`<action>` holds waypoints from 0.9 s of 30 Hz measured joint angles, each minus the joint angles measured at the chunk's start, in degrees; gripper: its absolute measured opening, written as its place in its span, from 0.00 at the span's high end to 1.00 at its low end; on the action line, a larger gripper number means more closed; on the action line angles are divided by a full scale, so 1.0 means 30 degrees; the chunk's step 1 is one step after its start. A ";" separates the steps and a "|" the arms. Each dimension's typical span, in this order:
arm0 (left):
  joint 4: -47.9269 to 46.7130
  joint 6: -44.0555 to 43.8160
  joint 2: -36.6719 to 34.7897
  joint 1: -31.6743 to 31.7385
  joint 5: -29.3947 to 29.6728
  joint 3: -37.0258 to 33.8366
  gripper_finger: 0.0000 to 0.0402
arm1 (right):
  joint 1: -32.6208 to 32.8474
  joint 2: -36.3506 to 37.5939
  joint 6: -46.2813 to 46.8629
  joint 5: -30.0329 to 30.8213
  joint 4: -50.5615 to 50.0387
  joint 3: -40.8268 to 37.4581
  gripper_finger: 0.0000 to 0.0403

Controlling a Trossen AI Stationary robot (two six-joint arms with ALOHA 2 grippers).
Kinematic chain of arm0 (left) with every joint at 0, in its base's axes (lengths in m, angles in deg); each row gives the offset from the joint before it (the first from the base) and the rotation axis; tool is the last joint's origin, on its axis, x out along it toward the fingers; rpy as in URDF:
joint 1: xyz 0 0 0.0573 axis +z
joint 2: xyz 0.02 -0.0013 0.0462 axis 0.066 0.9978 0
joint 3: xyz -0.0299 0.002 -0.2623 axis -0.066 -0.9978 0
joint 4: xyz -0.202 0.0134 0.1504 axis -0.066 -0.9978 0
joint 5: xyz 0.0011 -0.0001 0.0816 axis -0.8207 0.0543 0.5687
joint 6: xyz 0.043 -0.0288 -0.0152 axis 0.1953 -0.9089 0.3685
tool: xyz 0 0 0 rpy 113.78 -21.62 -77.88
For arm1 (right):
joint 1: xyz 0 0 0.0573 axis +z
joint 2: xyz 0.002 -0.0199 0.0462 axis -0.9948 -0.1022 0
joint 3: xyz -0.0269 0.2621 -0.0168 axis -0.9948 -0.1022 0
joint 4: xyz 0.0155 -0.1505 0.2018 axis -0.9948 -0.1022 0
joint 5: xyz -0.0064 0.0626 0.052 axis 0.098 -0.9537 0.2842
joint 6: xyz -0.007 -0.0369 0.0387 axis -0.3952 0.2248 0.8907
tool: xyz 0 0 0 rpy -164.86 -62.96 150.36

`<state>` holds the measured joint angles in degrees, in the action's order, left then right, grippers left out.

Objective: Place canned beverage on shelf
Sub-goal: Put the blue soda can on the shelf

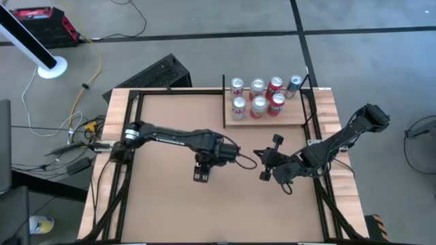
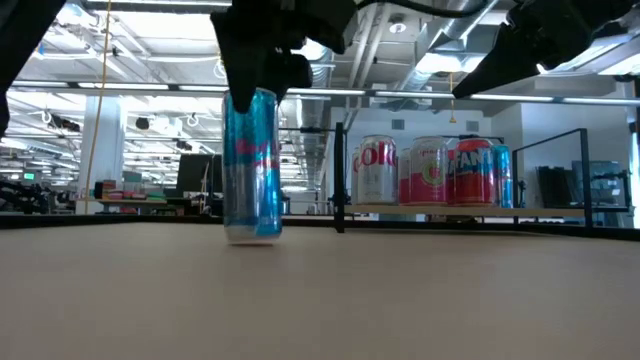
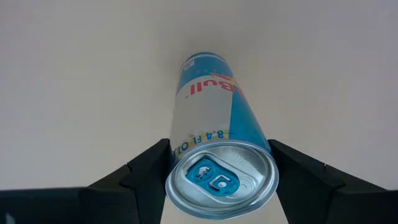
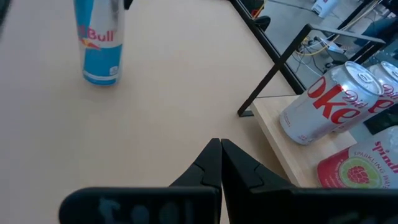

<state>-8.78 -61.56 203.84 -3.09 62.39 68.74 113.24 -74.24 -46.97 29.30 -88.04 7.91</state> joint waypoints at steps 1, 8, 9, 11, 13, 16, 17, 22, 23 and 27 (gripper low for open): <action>-0.0027 0.0114 0.0127 -0.0081 -0.0007 0.0000 0.44 | 0.0000 0.0000 -0.0018 0.0000 0.0001 0.0000 0.94; 0.0284 0.0301 0.0257 -0.0356 0.0050 0.0032 0.42 | 0.0000 0.0000 -0.0018 0.0000 0.0044 0.0000 0.94; 0.0322 0.0270 0.0257 -0.0351 0.0018 0.0035 0.40 | 0.0000 0.0000 -0.0018 0.0000 0.0051 0.0000 0.94; 0.0226 0.0124 0.0257 -0.0348 0.0011 0.0029 0.38 | 0.0000 0.0000 -0.0018 0.0006 0.0051 0.0000 0.94; 0.0164 0.0004 0.0257 -0.0348 0.0053 0.0029 0.35 | 0.0000 0.0000 -0.0018 0.0002 0.0051 0.0000 0.94; 0.0224 -0.0008 0.0257 -0.0334 0.0123 0.0029 0.32 | 0.0000 0.0000 -0.0016 0.0000 0.0058 0.0000 0.94; 0.0210 -0.0019 0.0257 -0.0330 0.0302 0.0029 0.32 | 0.0000 -0.0003 -0.0015 0.0003 0.0058 0.0000 0.94; 0.0193 -0.0521 0.0257 -0.0331 0.2043 0.0029 0.32 | 0.0000 0.0000 -0.0011 0.0000 0.0058 0.0000 0.94; 0.0211 -0.0620 0.0257 -0.0334 0.2190 0.0029 0.32 | 0.0000 -0.0003 -0.0011 0.0000 0.0058 0.0000 0.94; 0.0181 -0.0677 0.0257 -0.0326 0.2266 0.0029 0.32 | 0.0000 -0.0005 -0.0011 0.0000 0.0058 0.0000 0.94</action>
<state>-8.23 -63.59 204.61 -4.07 69.19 68.82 113.24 -74.26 -47.00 29.30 -87.86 7.91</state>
